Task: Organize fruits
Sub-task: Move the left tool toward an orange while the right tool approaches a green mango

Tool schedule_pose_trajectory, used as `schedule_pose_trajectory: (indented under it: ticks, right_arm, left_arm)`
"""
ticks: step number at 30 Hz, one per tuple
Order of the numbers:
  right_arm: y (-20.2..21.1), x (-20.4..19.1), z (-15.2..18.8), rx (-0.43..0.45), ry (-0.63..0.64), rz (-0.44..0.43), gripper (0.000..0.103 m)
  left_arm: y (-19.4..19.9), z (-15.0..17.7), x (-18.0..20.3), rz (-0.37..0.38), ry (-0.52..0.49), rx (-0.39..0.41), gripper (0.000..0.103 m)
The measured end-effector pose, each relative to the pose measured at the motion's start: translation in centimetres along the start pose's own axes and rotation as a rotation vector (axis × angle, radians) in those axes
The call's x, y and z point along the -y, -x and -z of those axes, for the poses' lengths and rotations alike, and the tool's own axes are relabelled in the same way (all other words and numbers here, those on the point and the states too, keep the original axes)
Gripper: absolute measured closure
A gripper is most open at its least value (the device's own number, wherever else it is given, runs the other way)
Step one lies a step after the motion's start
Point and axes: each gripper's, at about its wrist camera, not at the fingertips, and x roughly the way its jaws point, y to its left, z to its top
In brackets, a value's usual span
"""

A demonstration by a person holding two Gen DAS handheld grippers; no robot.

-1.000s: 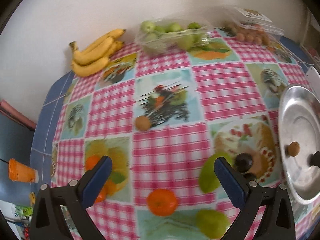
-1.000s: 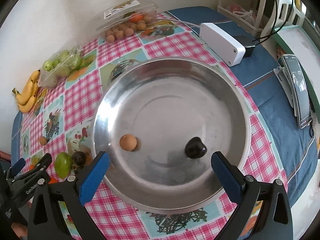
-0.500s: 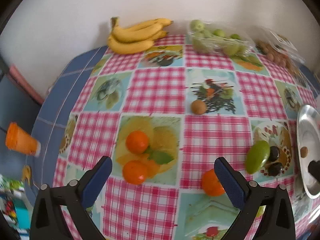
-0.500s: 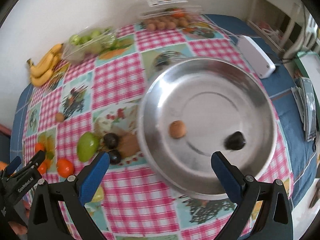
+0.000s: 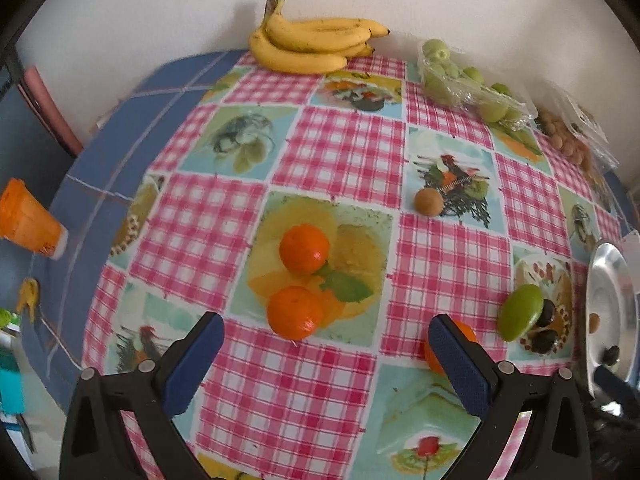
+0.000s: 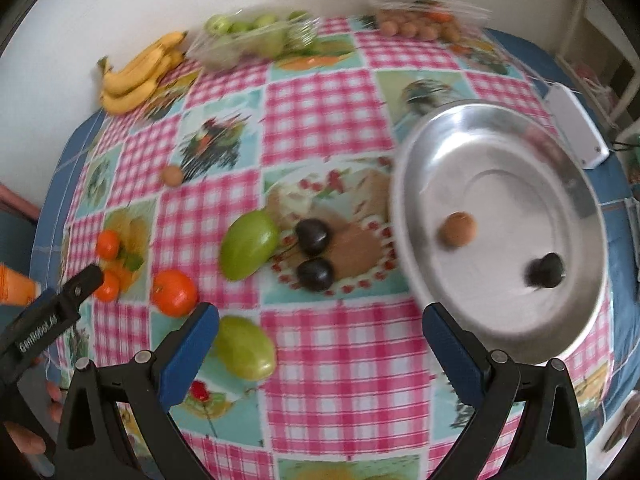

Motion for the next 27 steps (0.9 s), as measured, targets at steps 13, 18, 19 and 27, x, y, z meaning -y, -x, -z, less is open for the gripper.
schedule_pose_trajectory:
  ticks: [13,18,19,27]
  right_arm:
    - [-3.9,-3.1,1.7,-0.115,0.08,0.008,0.002]
    - [-5.0,-3.6,2.4,-0.134,0.084,0.012,0.002]
    - [-5.2,-3.6,2.5,-0.134,0.085,0.018,0.002]
    - [-6.1,-3.3,2.3,-0.119,0.083,0.02,0.002]
  left_arm:
    - [-2.6,0.9,0.7,0.051,0.04,-0.113,0.0]
    - [-2.6,0.9,1.1,0.082,0.038,-0.115,0.0]
    - [-2.7,0.9,1.3,0.087,0.036,-0.116,0.0]
    - [-2.8,0.6,2.8,0.137,0.006,-0.117,0.001]
